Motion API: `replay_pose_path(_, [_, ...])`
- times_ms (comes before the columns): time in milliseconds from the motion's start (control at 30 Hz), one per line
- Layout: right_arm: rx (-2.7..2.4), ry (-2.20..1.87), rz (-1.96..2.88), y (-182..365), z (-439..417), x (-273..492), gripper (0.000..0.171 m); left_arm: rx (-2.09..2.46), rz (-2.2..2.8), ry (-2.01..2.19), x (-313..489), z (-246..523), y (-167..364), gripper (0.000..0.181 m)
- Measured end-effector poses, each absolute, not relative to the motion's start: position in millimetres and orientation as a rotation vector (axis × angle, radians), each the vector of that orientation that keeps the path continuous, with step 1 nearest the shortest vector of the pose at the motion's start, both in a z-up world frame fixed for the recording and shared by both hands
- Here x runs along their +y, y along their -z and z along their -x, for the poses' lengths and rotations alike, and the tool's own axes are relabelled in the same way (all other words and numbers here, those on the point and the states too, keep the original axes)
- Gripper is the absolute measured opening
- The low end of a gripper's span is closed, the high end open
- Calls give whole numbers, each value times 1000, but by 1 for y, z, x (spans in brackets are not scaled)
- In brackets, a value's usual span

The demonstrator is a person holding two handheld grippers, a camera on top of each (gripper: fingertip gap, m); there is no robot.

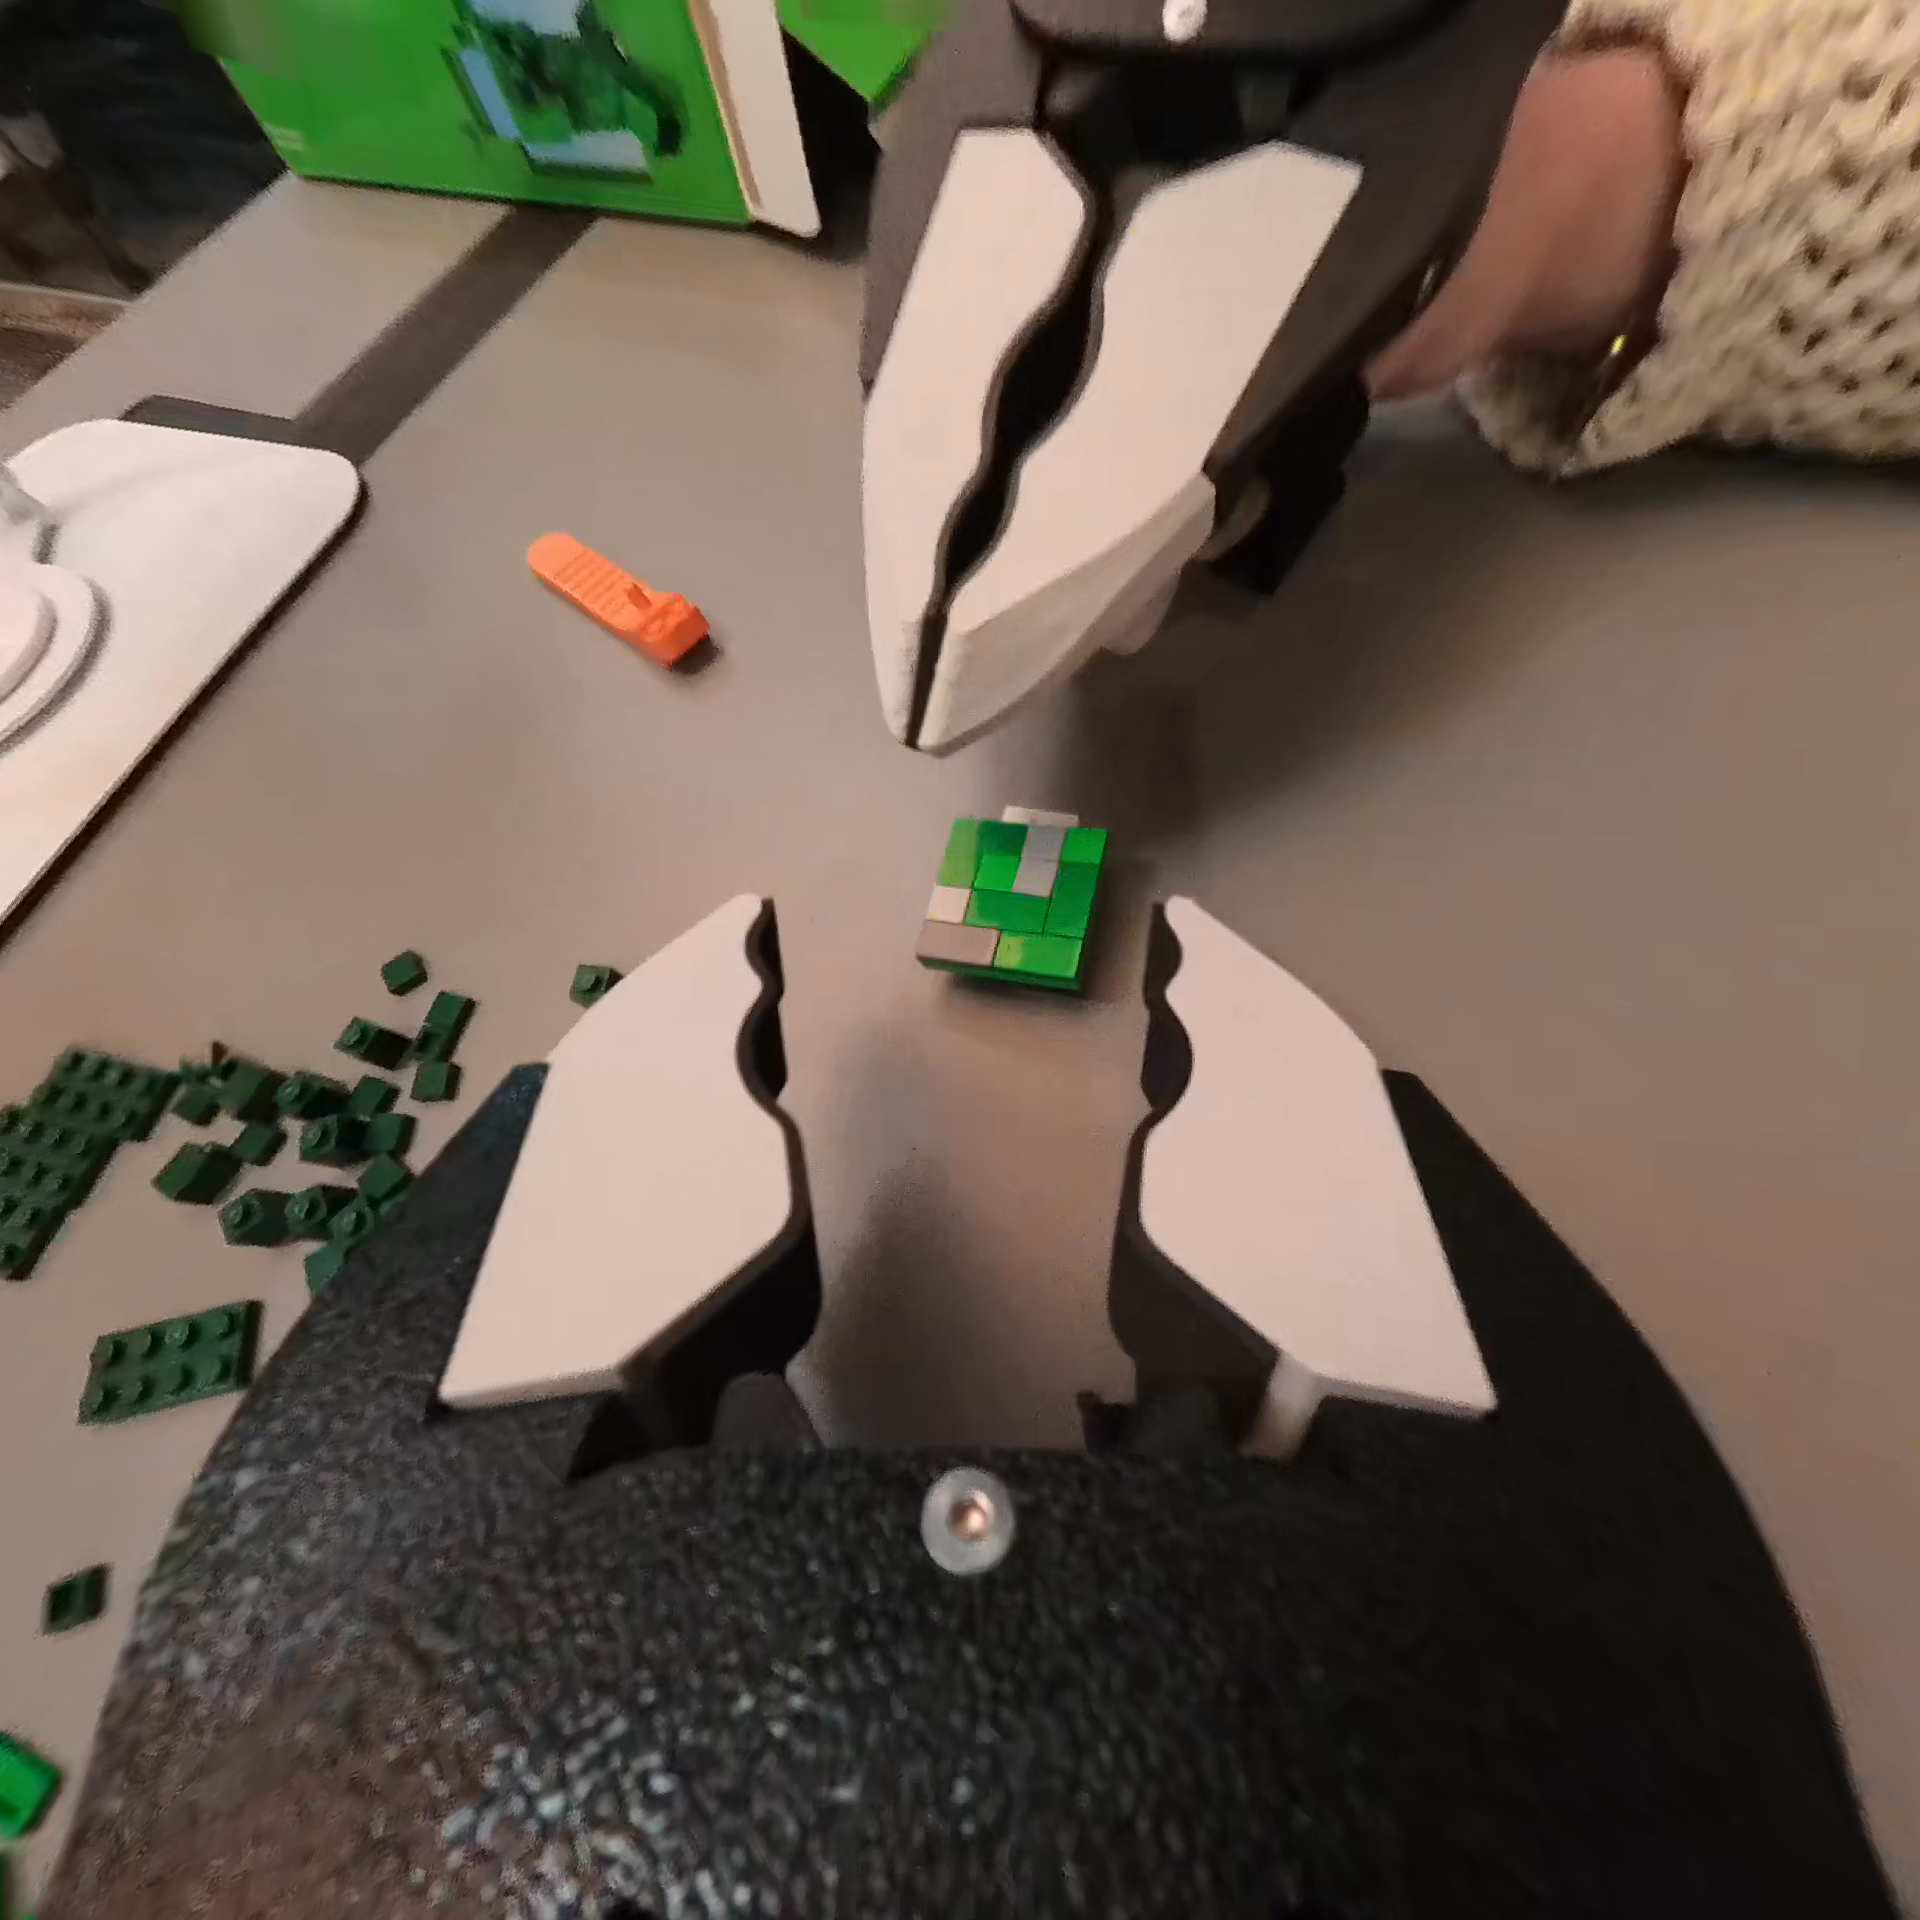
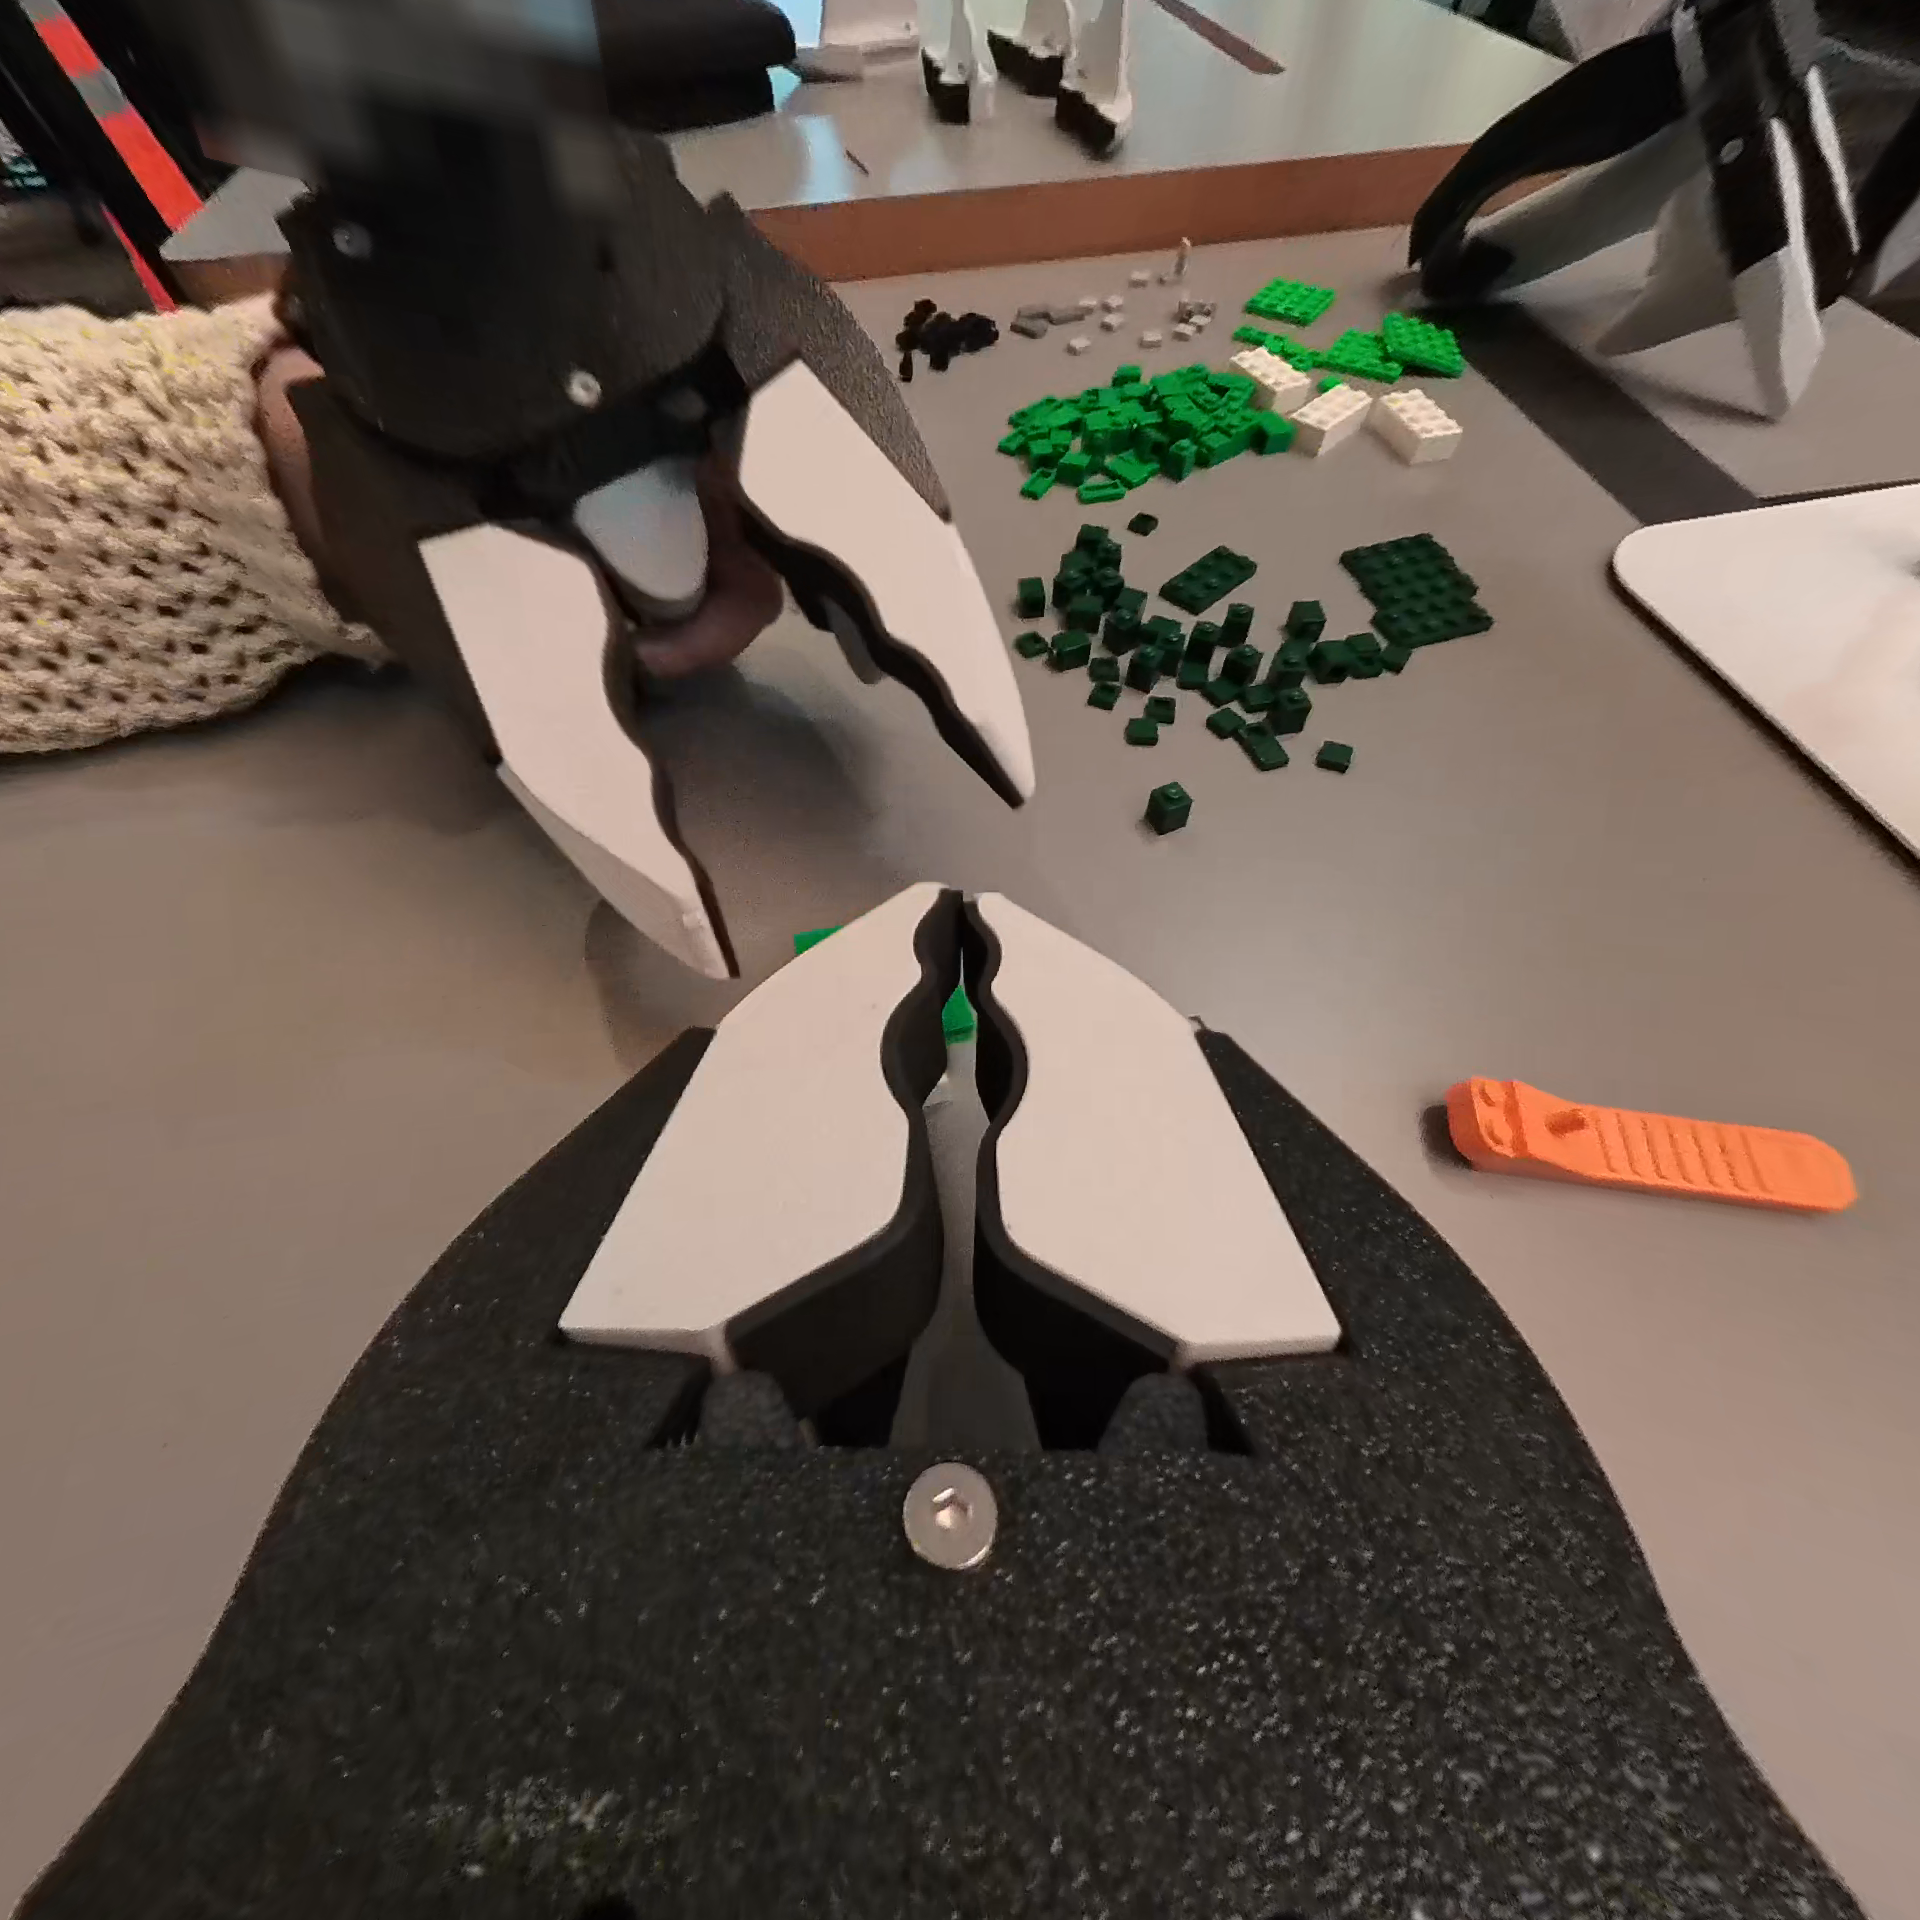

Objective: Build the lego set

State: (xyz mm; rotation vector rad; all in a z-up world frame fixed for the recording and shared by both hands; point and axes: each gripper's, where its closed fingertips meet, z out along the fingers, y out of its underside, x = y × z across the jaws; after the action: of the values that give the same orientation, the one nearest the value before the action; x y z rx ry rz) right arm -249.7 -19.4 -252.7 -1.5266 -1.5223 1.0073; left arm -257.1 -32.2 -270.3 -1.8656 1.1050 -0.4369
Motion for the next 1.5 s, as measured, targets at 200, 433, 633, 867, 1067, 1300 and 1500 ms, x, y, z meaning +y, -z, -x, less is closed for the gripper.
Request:
replay_pose_path(200, [-1510,-994,1475,248,247,-20,0,1278,1955,389,-31,249,289,54])
replay_pose_path(433, [-1548,-862,1274,237,232,-28,17,1326,1931,336,-30,248,292,33])
replay_pose_path(633, [-1704,-635,1091,243,234,-43,43,1128,1937,903,-51,239,264,33])
replay_pose_path(867, [-1788,-629,904,241,247,-77,38,996,1942,1414,-75,240,242,33])
replay_pose_path(1067, [-1762,-648,933,240,247,-75,20,1024,1839,1374,-77,232,232,48])
replay_pose_path(1300, [-1600,-836,976,216,239,-66,19,1187,1529,453,-55,238,231,55])
replay_pose_path(1500, [-1562,-928,982,209,237,-68,19,1195,1418,278,-52,227,221,24])
